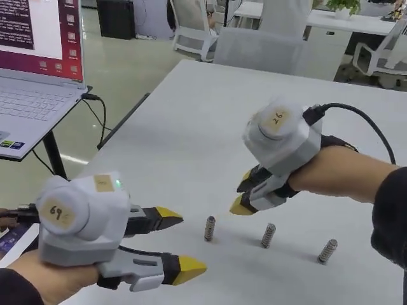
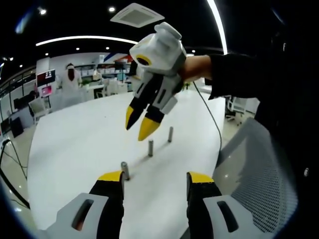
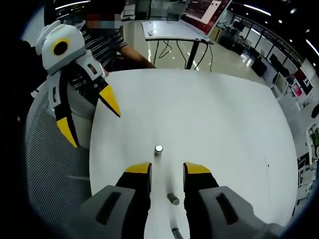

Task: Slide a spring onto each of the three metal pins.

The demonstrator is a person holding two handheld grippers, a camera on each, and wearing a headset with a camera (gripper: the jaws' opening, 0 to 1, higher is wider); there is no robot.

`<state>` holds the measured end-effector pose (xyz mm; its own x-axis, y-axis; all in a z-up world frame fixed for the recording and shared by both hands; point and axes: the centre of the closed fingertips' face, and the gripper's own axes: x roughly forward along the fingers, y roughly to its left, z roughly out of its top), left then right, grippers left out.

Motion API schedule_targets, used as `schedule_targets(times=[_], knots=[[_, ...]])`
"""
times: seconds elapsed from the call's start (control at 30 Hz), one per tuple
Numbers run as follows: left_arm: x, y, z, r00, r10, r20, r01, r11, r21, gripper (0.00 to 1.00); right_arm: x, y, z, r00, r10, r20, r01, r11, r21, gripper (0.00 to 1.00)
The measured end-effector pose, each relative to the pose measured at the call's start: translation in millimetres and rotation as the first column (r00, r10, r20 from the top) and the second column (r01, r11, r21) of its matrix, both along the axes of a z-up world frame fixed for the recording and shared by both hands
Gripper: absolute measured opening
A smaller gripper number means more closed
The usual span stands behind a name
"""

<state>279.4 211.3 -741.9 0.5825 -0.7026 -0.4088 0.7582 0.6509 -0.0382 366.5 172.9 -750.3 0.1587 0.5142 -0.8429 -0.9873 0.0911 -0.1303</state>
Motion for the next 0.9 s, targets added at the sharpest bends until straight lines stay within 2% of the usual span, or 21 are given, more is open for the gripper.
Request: schedule_targets(times=[0.37, 0.57, 0.73, 0.9], knots=[[4.0, -1.2, 5.8, 1.000, 0.008, 0.019, -0.009, 1.000, 0.018, 0.48, -4.9, -33.6, 13.0, 0.997, -0.078, 0.017, 0.077, 0.995, 0.062, 0.26], [14.1, 1.6, 10.9, 0.999, 0.004, 0.045, -0.006, 0.999, 0.044, 0.49, -7.0, -59.0, 21.1, 0.992, -0.123, 0.028, 0.120, 0.988, 0.095, 0.27], [20.7, 3.9, 14.2, 0.998, 0.009, 0.061, -0.010, 1.000, 0.020, 0.51, -9.0, -85.5, 25.6, 0.987, -0.160, 0.034, 0.154, 0.981, 0.120, 0.28], [21.5, -0.6, 12.8, 0.998, 0.000, 0.062, 0.000, 1.000, 0.001, 0.53, -13.2, -113.7, 26.8, 0.979, -0.200, 0.034, 0.193, 0.971, 0.140, 0.30]])
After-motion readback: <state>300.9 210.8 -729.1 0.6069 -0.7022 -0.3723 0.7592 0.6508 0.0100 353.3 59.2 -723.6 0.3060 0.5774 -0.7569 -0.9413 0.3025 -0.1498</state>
